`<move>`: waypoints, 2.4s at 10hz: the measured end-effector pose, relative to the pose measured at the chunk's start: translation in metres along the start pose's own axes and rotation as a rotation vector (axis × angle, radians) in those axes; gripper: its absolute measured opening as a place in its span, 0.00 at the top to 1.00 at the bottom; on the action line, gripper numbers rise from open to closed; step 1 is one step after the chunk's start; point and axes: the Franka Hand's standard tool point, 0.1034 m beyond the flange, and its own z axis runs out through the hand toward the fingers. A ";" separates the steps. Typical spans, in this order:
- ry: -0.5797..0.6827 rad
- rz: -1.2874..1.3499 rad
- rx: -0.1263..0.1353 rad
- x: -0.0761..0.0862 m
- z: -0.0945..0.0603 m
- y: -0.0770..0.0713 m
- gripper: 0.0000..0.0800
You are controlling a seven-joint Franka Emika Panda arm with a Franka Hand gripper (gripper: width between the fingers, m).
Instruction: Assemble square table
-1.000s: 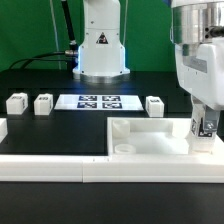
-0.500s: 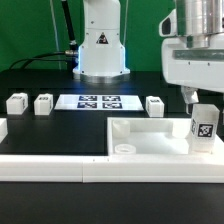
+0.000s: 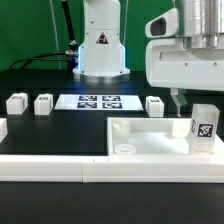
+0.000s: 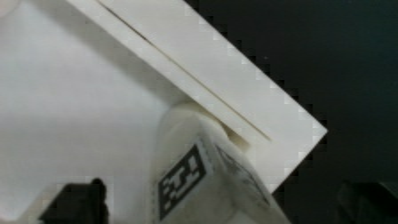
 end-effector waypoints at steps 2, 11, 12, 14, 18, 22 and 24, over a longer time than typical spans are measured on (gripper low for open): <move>0.013 -0.360 -0.007 0.000 0.006 -0.002 0.19; 0.013 -0.373 -0.029 0.003 0.014 0.007 0.65; 0.016 -0.241 -0.028 0.005 0.014 0.008 0.65; 0.011 0.127 -0.030 0.006 0.013 0.011 0.66; -0.004 0.746 -0.008 0.000 0.017 0.007 0.66; -0.002 0.797 0.005 -0.001 0.018 0.006 0.38; 0.000 0.632 0.007 -0.003 0.017 0.003 0.23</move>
Offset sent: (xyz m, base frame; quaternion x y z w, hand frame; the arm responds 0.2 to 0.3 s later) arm -0.0036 0.0149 -0.0113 0.0240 -0.0077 -0.2221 0.9747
